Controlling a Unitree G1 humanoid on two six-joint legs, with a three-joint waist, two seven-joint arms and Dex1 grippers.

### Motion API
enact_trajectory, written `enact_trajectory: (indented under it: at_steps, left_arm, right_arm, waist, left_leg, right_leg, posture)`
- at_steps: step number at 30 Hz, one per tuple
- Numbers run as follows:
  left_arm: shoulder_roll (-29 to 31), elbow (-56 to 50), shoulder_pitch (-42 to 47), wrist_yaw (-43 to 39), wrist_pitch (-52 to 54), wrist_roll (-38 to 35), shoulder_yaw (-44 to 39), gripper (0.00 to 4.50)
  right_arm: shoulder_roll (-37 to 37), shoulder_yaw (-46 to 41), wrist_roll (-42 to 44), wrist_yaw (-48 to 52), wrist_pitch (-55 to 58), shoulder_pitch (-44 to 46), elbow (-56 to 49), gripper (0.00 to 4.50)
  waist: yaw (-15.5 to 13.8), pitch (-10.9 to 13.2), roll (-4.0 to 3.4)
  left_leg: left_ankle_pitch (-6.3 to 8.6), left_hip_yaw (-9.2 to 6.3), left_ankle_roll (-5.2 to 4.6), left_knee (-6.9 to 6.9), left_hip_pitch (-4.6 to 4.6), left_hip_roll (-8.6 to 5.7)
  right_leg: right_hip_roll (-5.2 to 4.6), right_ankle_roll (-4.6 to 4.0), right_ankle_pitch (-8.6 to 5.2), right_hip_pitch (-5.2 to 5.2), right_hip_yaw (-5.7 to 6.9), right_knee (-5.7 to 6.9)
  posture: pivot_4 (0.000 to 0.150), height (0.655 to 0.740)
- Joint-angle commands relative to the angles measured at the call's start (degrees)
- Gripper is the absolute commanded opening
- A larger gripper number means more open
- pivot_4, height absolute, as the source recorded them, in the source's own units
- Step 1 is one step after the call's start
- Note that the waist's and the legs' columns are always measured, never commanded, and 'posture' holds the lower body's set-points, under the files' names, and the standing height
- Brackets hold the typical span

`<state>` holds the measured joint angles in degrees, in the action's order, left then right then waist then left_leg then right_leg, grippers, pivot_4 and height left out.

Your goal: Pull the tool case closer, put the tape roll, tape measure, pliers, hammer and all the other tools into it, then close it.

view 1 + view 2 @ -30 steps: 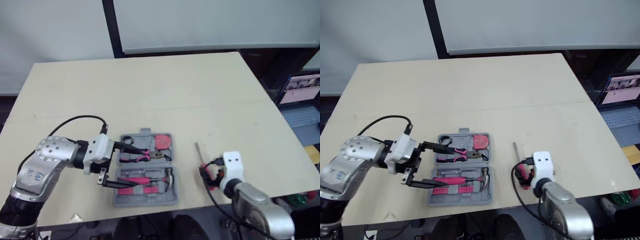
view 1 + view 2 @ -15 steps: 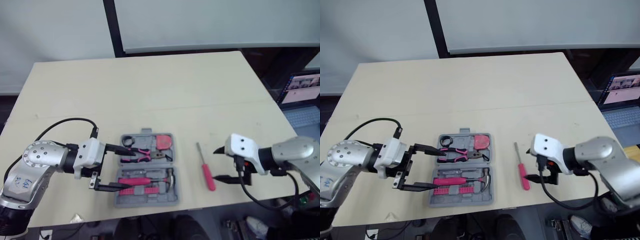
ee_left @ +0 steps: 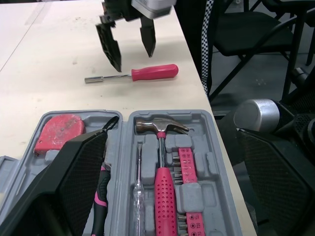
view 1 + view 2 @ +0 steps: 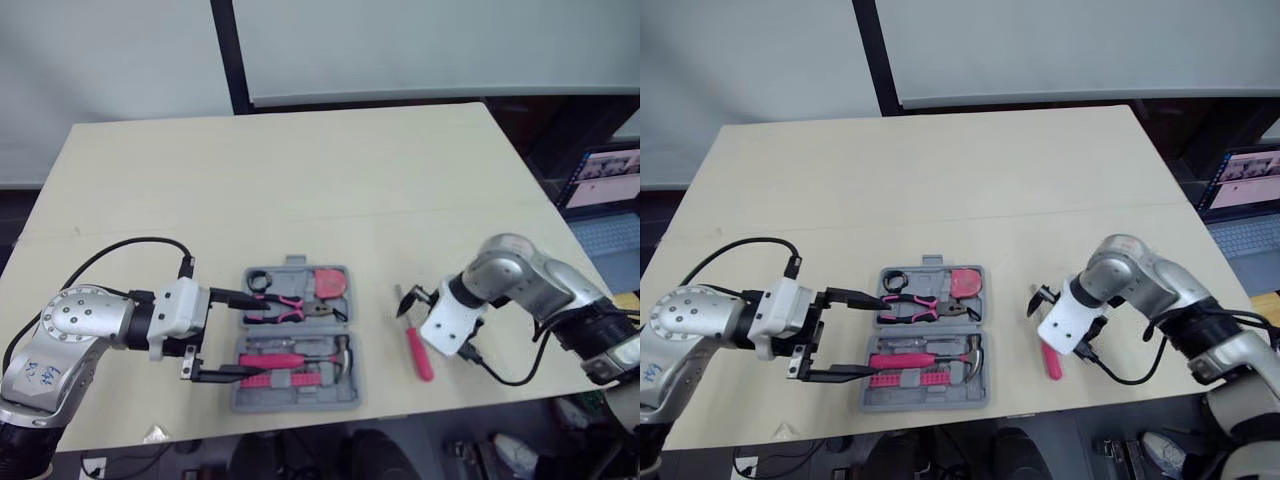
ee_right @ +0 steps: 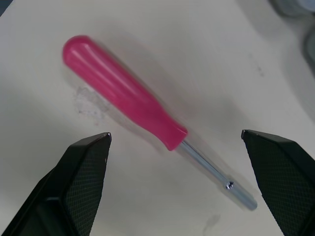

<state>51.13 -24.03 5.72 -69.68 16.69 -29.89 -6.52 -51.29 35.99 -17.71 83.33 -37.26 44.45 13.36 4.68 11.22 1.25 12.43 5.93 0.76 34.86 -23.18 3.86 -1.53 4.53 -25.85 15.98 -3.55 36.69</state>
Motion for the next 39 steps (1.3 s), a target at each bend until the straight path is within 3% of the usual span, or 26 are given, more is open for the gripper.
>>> enact_trajectory:
  at_steps: [1,7,12,15,21,26,28,31,35,39]
  left_arm:
    - [0.58,-2.09,-0.35,0.68,0.09,-0.66,-1.40,4.50]
    - [0.22,-2.18,0.15,1.57,0.26,-0.51,-0.89,4.50]
    - [-0.02,-1.82,1.05,2.07,0.34,-0.43,-0.29,4.50]
    - [-0.15,-1.17,1.79,2.19,0.29,-0.27,0.05,4.50]
    - [-0.44,-0.14,2.89,2.50,0.18,0.07,0.44,4.50]
    - [-0.57,-0.25,2.50,2.68,-0.01,0.26,0.37,4.50]
    - [-0.76,-0.19,2.61,2.82,-0.11,0.43,0.55,4.50]
    - [-1.42,0.08,3.24,3.14,-0.39,0.78,1.07,4.50]
    - [-2.61,1.10,4.12,3.18,-1.35,1.64,2.33,4.50]
    - [-4.07,2.42,5.36,3.09,-2.70,2.62,4.01,4.50]
  right_arm:
    - [0.04,0.72,-2.26,-0.39,-5.68,0.22,-1.16,4.48]
    - [2.54,2.14,-11.51,-6.64,-13.61,2.18,3.77,4.48]
    - [4.28,3.33,-12.85,-7.21,-15.46,2.60,4.91,4.48]
    - [4.74,4.03,-13.19,-6.80,-15.75,2.06,4.31,3.66]
    - [5.12,4.56,-17.35,-9.46,-16.15,2.02,6.13,0.71]
    - [3.61,2.53,-14.15,-7.18,-11.05,1.12,4.27,0.55]
    - [2.55,0.28,-9.05,-3.70,-1.86,-2.42,-0.84,0.55]
    - [2.54,-6.29,-4.44,-0.19,22.04,-10.33,-13.29,0.55]
    - [3.22,-12.33,-7.49,2.05,51.46,-17.45,-26.29,0.55]
    - [4.66,-14.53,-8.26,1.28,73.16,-20.05,-32.70,0.55]
  waist:
    - [0.03,0.08,-0.01]
    - [0.04,0.09,-0.01]
    - [0.04,0.12,-0.02]
    - [0.03,0.12,-0.02]
    - [0.01,0.13,0.00]
    - [0.14,0.15,0.04]
    - [-0.03,0.15,0.04]
    - [-0.83,0.15,0.04]
    - [-1.52,0.15,0.04]
    - [-1.60,0.15,0.04]
  left_leg:
    - [0.01,-0.02,-0.01,0.08,0.02,0.00]
    - [0.04,-0.15,0.00,0.16,0.33,0.00]
    - [0.06,-0.14,0.04,0.15,0.32,0.00]
    - [0.06,-0.14,0.05,0.16,0.32,0.01]
    - [0.07,-0.15,0.04,0.22,0.35,0.01]
    - [0.07,-0.14,0.04,0.21,0.50,0.01]
    - [0.07,-0.14,0.04,0.19,0.50,0.01]
    - [0.08,-0.18,0.05,0.17,0.44,0.01]
    - [0.07,-0.21,0.07,0.20,0.40,0.02]
    - [0.17,-0.23,0.10,0.17,0.40,-0.01]
  right_leg:
    - [0.00,0.00,0.00,-0.04,0.02,0.10]
    - [0.01,0.00,0.00,-0.39,0.11,0.18]
    - [0.03,0.01,-0.02,-0.38,0.11,0.15]
    - [0.03,0.01,-0.02,-0.38,0.11,0.16]
    - [0.03,0.01,-0.02,-0.43,0.13,0.21]
    - [0.03,0.01,-0.02,-0.56,0.11,0.22]
    - [0.03,0.01,-0.02,-0.56,0.12,0.22]
    - [0.03,0.02,-0.03,-0.54,0.13,0.18]
    - [0.03,0.02,-0.03,-0.51,0.14,0.28]
    - [0.01,0.01,-0.02,-0.49,0.17,0.29]
  posture:
    - [0.150,0.7400]
    - [0.150,0.7400]
    - [0.150,0.7400]
    - [0.150,0.7400]
    - [0.150,0.7400]
    - [0.150,0.7400]
    - [0.150,0.7400]
    - [0.150,0.7400]
    - [0.150,0.7400]
    - [0.150,0.7400]
